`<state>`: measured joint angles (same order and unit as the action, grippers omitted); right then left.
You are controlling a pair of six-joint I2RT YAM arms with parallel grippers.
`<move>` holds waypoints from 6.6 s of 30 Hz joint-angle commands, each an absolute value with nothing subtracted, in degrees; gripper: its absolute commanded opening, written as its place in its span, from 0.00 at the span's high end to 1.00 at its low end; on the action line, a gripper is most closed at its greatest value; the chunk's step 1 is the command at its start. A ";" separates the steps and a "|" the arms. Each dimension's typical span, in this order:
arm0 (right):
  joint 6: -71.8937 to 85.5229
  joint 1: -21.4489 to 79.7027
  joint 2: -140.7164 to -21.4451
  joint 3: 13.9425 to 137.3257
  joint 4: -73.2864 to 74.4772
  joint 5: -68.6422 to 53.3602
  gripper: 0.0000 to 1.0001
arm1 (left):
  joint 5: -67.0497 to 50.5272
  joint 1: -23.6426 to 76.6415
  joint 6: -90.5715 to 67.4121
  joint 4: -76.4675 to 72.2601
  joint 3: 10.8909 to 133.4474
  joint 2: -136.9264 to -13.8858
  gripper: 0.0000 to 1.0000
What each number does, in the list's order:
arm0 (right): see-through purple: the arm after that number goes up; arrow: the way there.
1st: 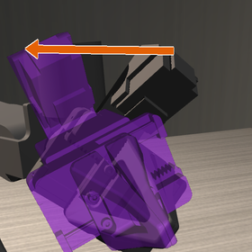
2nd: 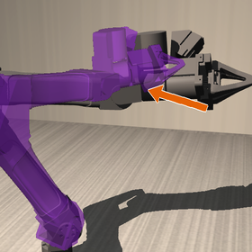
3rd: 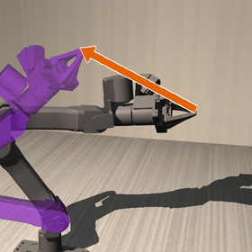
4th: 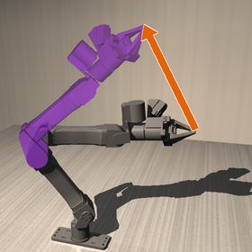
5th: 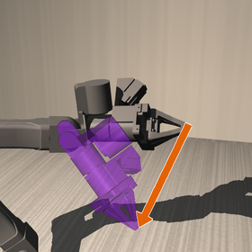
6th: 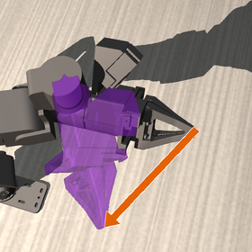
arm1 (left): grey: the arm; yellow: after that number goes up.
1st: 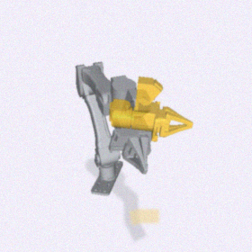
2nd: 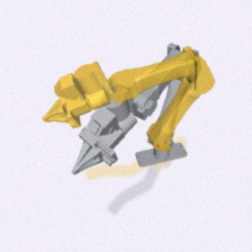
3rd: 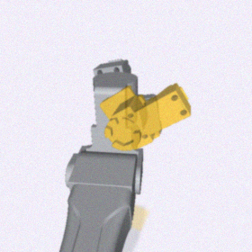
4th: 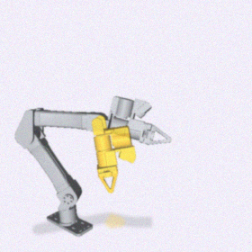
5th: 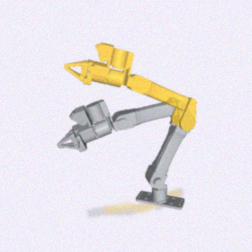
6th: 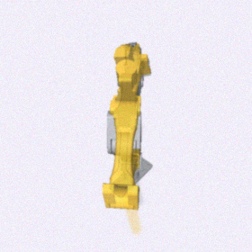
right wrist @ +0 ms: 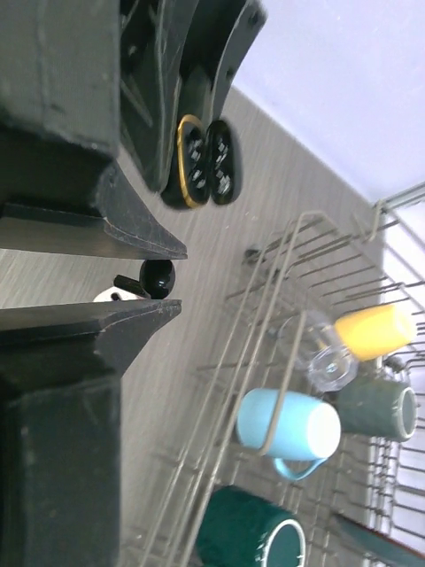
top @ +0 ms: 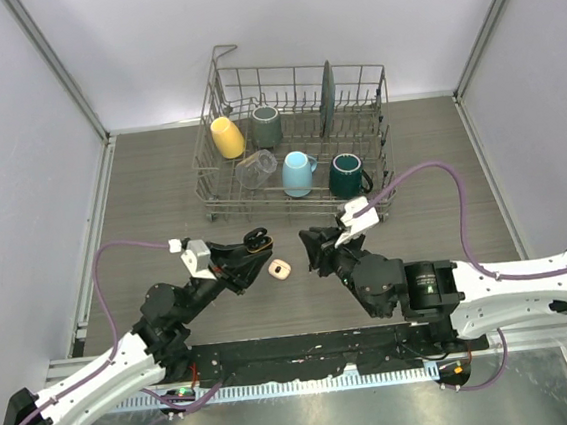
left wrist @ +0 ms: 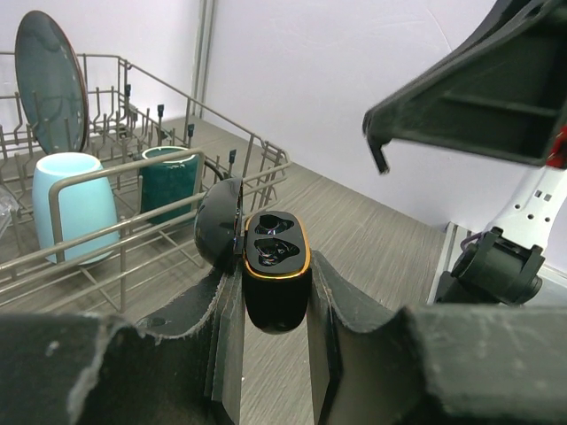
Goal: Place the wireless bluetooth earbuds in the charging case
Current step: Place the earbud in the charging case, then pick up the earbud from the center of the board.
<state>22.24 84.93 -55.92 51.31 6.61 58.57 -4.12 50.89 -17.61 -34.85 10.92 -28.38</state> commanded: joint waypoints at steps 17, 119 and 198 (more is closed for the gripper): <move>6.33 85.87 -60.12 51.16 -22.41 44.92 0.99 | -14.59 51.06 -13.45 -41.40 15.56 -30.94 1.00; 16.69 85.25 -52.32 55.72 -9.33 58.86 0.10 | -8.35 50.98 -15.12 -41.40 13.97 -26.55 1.00; 82.27 56.87 -93.25 63.46 42.63 24.17 0.49 | -4.22 50.98 -13.18 -31.64 12.39 -15.91 1.00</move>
<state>83.74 56.88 -92.16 60.69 43.68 24.60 -4.93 51.13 -14.28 -29.67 12.16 -15.20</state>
